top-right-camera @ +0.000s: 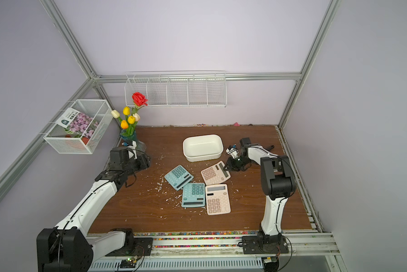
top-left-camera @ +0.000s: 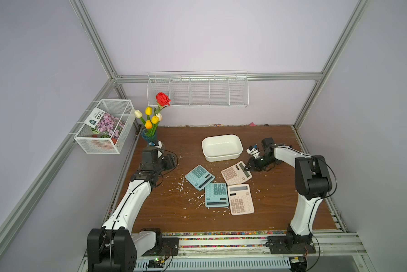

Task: Put the calculator in the storage box
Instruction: Pick up the calculator at the center of the board.

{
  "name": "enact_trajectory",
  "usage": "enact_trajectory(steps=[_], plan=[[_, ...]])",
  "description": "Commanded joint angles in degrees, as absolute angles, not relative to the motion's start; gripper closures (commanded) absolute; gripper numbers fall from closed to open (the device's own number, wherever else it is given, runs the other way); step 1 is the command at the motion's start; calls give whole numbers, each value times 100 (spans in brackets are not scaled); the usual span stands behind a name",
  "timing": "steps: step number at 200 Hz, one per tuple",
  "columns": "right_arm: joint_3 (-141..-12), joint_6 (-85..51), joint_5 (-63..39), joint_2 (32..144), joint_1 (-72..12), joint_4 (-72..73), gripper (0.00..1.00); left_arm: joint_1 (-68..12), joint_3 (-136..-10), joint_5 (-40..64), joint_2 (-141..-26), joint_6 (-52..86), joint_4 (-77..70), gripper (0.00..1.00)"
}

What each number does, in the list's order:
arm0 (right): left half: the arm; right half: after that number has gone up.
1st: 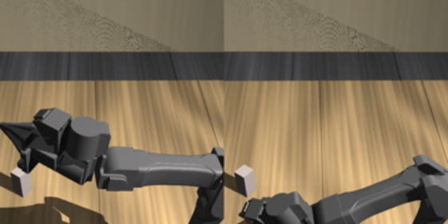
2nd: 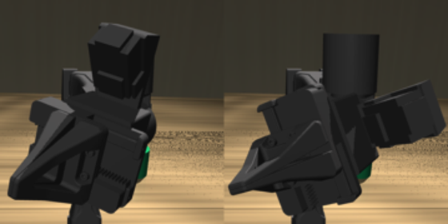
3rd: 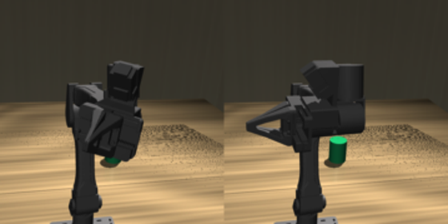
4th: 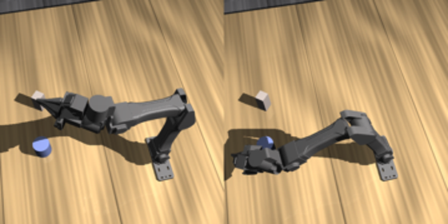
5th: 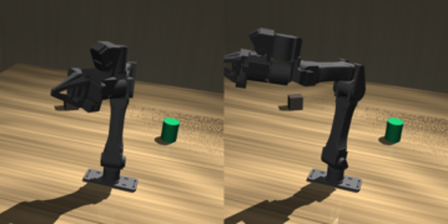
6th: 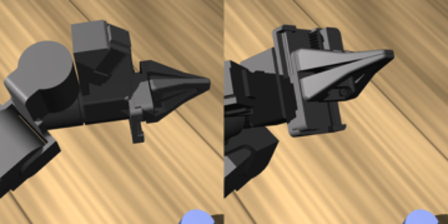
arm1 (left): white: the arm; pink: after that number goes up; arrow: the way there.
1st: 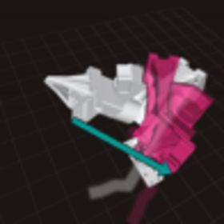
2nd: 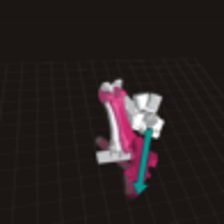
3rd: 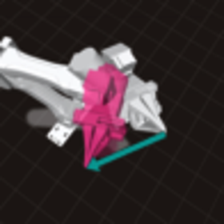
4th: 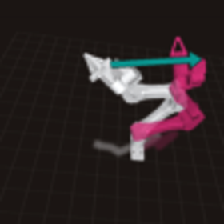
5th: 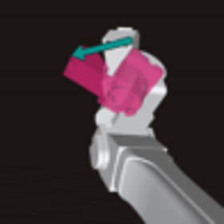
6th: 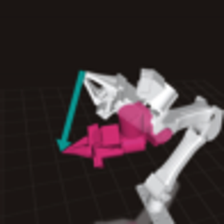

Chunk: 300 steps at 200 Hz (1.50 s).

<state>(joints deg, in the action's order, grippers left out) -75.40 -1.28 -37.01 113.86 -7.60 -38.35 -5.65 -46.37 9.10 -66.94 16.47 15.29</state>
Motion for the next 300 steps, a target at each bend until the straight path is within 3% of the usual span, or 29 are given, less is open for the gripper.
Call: enact_trajectory(steps=[1, 34, 61, 176, 248, 300], plan=[[-7624, -33, -3849, 11461, -795, -3969, 77, -571, -4633, 989, -6670, 1679, 1521, 35], [-7662, -53, -3830, 11375, -792, -3984, 89, -571, -4632, 988, -6657, 1680, 1526, 35], [-7759, -53, -3667, 11213, -796, -4142, 93, -571, -4632, 1002, -6654, 1678, 1521, 35], [-8148, -303, -2469, 9955, -369, -5198, 99, -571, -4633, 1026, -6547, 1679, 1503, 35], [-9596, -296, -2838, 9734, -309, -6311, 100, -571, -4627, 1003, -6498, 1677, 1508, 35], [-11125, -692, -3091, 10722, -731, -6197, 100, -571, -4635, 916, -6467, 1648, 1536, 35]])
